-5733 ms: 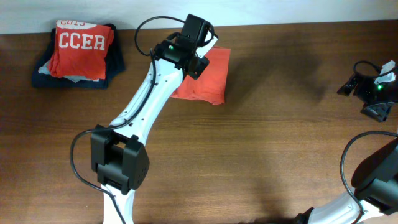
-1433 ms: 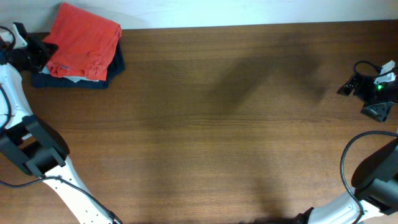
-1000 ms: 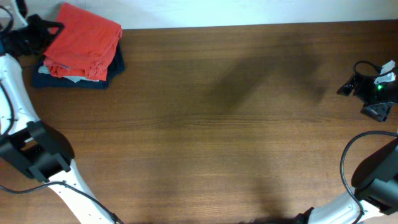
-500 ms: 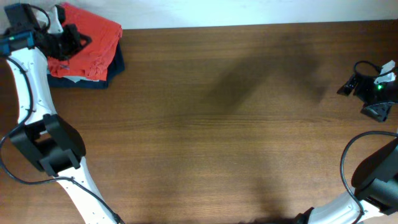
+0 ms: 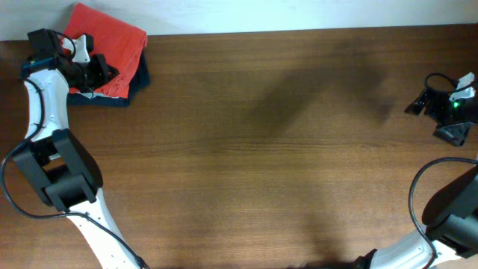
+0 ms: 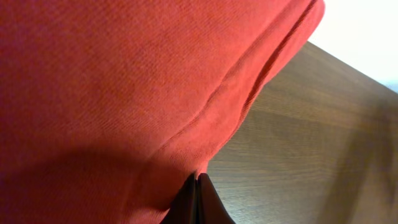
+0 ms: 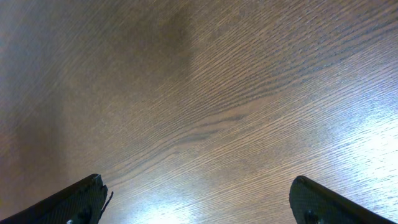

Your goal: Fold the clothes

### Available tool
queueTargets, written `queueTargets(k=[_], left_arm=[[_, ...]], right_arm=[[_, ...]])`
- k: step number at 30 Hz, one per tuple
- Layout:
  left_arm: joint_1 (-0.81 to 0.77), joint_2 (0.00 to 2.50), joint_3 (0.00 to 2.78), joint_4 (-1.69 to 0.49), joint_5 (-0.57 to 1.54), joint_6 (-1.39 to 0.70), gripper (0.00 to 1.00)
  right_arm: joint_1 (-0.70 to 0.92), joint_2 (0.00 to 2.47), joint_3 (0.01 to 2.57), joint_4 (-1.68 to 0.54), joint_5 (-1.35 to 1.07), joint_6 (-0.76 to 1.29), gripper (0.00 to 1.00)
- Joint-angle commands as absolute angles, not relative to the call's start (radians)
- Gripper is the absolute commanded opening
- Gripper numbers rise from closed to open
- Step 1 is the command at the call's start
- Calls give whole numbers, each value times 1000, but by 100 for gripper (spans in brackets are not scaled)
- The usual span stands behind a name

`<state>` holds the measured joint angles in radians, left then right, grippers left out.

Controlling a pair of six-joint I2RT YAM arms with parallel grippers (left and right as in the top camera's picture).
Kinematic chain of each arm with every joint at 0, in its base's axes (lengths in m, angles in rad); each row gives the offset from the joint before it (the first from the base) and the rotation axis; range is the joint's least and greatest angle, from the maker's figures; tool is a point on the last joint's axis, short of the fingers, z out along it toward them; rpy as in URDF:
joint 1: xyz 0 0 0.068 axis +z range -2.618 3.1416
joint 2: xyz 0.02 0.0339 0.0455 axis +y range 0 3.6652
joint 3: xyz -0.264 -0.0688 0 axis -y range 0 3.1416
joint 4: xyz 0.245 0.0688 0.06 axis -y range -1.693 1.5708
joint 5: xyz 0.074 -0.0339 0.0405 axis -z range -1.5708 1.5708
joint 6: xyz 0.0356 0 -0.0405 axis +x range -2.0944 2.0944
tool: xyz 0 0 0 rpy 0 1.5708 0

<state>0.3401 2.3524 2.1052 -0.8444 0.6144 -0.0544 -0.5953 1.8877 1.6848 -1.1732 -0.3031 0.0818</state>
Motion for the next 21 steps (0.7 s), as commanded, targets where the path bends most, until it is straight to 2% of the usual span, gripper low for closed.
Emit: queueTargets(k=[1,4,5,9,15,21], left_arm=[[352,2358,2091,-842,592,-29,1],[352,2351,2103,-806,749,-31,1],[352,2347,2127,-771,858,-65,1],[352,2341,2195,-685,985,-192,1],[350,2341,2245,-476,953,-346,2],[349,2354,2244,-429,731,-366,2]], right_arm=[[-596,1887,1689,-1171,-294,84,98],[-596,1887,1689,-1171,-294,83,99],[-596,1887,1689,-1171,-294,83,99],[-596,1887,1689,-1171,-294,83,99],[-596,1887,1689,-1171,-294,83,99],[-596,1887,1689,-1171,-294,83,99]])
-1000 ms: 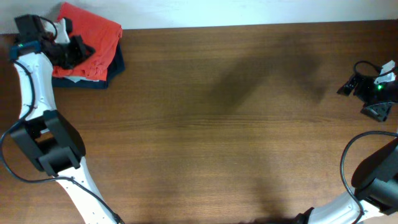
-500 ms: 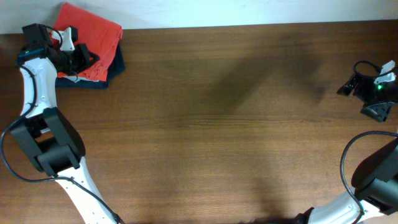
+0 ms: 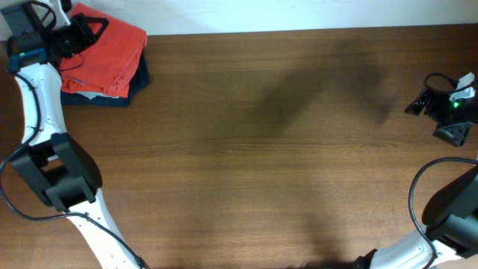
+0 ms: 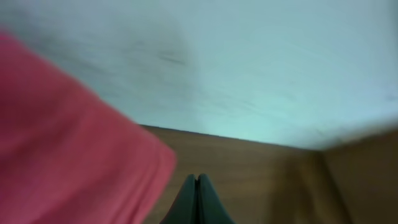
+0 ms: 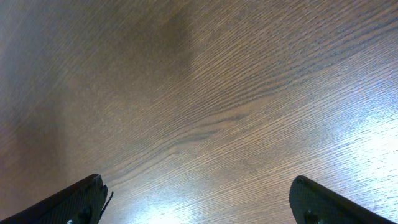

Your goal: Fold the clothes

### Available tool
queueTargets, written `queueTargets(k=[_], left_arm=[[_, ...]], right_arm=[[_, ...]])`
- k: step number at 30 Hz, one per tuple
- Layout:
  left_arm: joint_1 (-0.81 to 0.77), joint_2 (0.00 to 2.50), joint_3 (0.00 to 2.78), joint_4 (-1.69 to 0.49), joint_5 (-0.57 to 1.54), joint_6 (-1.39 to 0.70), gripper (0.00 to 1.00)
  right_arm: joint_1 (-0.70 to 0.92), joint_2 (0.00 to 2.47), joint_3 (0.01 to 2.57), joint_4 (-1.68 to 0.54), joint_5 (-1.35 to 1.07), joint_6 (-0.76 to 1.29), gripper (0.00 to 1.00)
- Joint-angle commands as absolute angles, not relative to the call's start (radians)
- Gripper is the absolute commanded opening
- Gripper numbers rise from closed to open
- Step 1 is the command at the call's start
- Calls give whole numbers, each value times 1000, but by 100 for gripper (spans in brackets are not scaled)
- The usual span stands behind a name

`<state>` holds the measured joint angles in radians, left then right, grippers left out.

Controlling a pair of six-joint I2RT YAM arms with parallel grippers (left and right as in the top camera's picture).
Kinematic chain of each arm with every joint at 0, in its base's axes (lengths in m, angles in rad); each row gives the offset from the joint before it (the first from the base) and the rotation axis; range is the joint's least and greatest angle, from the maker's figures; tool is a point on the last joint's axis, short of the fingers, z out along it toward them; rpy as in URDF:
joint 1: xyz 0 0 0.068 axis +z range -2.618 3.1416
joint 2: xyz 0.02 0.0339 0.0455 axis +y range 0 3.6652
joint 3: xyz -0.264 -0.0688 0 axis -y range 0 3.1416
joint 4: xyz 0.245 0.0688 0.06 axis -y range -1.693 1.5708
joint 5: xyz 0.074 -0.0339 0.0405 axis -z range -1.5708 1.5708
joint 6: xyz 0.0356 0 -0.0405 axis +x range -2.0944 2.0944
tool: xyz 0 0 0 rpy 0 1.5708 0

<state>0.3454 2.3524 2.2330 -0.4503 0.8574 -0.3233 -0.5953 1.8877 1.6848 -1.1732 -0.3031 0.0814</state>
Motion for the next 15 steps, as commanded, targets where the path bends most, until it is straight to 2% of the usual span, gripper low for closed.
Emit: queueTargets(k=[1,8,15], left_arm=[[349,2360,2244,-412,723,-366,2],[349,2477,2244,-294,697,-379,5],[352,2603,2244,-291,659,-381,6]], right_arm=[[-596,1887,1689,-1171,-294,83,99],[-596,1887,1689,-1171,-294,83,99],[-596,1887,1689,-1171,-294,83,99]])
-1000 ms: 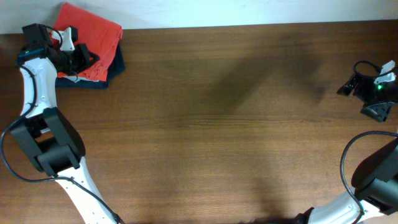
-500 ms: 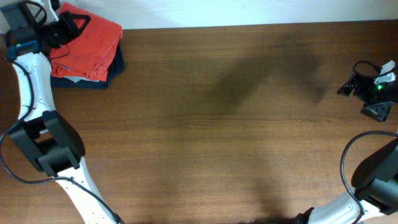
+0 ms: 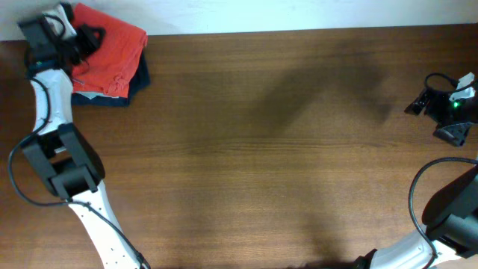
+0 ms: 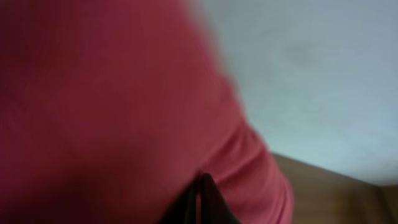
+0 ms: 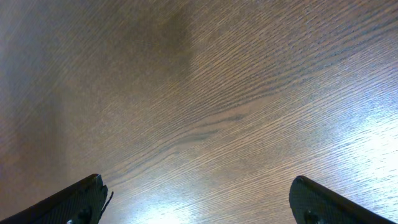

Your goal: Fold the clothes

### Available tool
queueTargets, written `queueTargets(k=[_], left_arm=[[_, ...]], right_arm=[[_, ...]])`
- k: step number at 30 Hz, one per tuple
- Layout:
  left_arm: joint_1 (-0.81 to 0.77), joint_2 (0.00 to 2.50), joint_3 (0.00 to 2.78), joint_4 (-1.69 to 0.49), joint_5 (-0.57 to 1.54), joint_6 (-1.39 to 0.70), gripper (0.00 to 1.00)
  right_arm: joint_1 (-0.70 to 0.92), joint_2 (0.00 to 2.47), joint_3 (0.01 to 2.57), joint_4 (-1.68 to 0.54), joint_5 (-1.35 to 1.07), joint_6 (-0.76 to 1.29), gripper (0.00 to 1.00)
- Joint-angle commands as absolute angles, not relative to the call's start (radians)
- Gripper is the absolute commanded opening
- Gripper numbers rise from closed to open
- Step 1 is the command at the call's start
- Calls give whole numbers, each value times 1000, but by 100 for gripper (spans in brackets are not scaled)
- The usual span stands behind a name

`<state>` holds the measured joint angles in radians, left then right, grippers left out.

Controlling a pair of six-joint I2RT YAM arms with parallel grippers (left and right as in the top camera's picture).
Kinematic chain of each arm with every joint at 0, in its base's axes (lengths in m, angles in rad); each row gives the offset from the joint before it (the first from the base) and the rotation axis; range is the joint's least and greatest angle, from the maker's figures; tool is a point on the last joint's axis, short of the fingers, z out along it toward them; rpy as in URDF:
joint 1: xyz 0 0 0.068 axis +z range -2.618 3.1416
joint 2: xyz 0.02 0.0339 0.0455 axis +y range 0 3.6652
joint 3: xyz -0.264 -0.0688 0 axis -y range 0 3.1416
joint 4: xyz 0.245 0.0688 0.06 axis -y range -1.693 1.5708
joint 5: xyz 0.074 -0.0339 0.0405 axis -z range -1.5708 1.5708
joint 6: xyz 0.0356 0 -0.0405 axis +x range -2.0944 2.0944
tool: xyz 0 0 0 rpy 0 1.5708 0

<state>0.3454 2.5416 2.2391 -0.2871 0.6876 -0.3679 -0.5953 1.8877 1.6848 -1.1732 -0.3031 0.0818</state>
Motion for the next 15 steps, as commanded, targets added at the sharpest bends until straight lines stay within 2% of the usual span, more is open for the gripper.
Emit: queueTargets(k=[1,4,6,11,15], left_arm=[[352,2611,2244,-291,667,-381,6],[354,2613,2246,-259,731,-381,6],[356,2601,2262,-223,795,-383,10],[368,2540,2335,-218,835,-443,11],[371,2460,2375,-222,860,-476,18]], right_arm=[[-596,1887,1689,-1171,-294,83,99],[-596,1887,1689,-1171,-294,83,99],[-596,1887,1689,-1171,-294,83,99],[-596,1887,1689,-1171,-294,84,99],[-596,1887,1689,-1171,-294,83,99]])
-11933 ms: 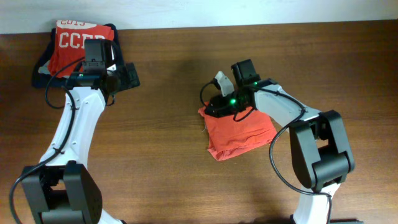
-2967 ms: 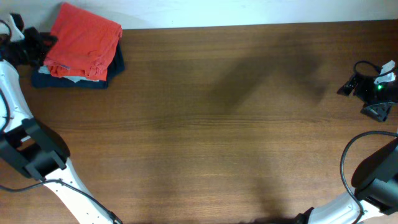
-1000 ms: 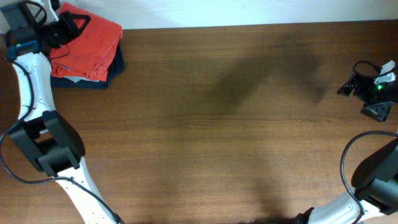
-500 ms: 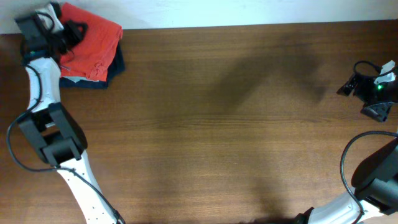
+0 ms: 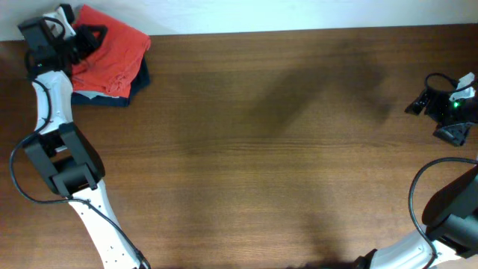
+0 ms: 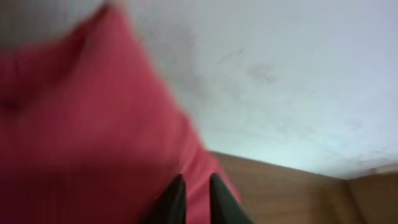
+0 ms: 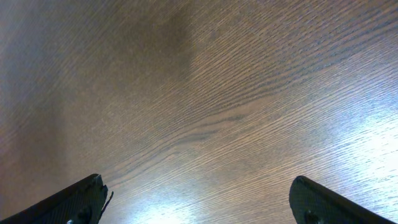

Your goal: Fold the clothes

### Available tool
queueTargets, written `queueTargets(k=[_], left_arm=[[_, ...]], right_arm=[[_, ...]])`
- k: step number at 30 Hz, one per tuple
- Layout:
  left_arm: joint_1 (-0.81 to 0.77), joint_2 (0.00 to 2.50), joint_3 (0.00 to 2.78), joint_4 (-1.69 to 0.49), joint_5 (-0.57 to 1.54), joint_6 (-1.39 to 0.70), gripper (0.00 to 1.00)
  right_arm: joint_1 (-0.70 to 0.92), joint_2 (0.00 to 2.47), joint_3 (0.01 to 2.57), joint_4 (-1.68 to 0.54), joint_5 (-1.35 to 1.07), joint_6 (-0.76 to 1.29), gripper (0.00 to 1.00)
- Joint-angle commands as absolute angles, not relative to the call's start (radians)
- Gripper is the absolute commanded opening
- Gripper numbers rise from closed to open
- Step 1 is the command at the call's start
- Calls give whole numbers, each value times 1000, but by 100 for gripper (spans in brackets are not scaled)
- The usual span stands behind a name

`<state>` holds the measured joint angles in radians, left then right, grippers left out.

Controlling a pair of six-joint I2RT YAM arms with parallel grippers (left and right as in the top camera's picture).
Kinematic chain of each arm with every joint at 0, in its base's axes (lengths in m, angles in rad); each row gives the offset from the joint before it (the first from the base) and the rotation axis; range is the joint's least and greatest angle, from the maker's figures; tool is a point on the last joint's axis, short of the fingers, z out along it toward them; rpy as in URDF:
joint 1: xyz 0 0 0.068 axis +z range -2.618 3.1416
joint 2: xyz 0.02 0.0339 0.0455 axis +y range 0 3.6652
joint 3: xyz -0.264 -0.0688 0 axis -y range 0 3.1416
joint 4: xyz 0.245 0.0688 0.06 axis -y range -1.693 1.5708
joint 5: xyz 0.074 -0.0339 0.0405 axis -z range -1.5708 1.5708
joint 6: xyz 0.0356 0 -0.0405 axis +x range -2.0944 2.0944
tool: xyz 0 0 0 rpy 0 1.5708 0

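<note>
A folded red garment (image 5: 116,46) tops a small stack at the table's far left corner, over a dark navy garment (image 5: 139,75). My left gripper (image 5: 84,35) hovers at the stack's back left edge. In the blurred left wrist view its tips (image 6: 196,178) stand a narrow gap apart, with the red garment (image 6: 81,143) showing behind and between them; whether cloth is pinched cannot be told. My right gripper (image 5: 415,104) rests at the far right, and in its wrist view its jaws (image 7: 199,199) are wide open over bare wood.
The brown wooden table (image 5: 269,149) stretches between the two arms. A pale wall (image 6: 292,74) runs just behind the stack at the table's back edge. The left arm's white links (image 5: 45,97) run down the left side.
My left gripper's fingers, pressed together before, now stand slightly apart. The red garment's right edge sits a touch further right. The right arm has not moved.
My left gripper was shut, low over the front of the red garment. Then it was raised at the back left corner, facing the wall. It then pointed down at the red cloth again, and now its fingers have parted. The right gripper stayed open throughout.
</note>
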<state>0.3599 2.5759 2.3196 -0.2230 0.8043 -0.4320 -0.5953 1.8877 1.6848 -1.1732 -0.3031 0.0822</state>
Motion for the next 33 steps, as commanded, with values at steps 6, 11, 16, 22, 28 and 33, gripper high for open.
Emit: queueTargets(k=[6,11,16,22,28,33], left_arm=[[368,2296,2376,-265,962,-569,45],[367,2167,2376,-455,851,-568,63],[367,2122,2376,-518,807,-568,99],[367,2122,2374,-615,806,-568,99],[368,2122,2374,-675,806,-568,99],[368,2122,2374,-675,806,-568,99]], right_arm=[[-596,1887,1689,-1171,-294,83,98],[-596,1887,1689,-1171,-294,83,99],[-596,1887,1689,-1171,-294,83,99],[-596,1887,1689,-1171,-294,83,99],[-596,1887,1689,-1171,-294,83,99],[-596,1887,1689,-1171,-294,83,99]])
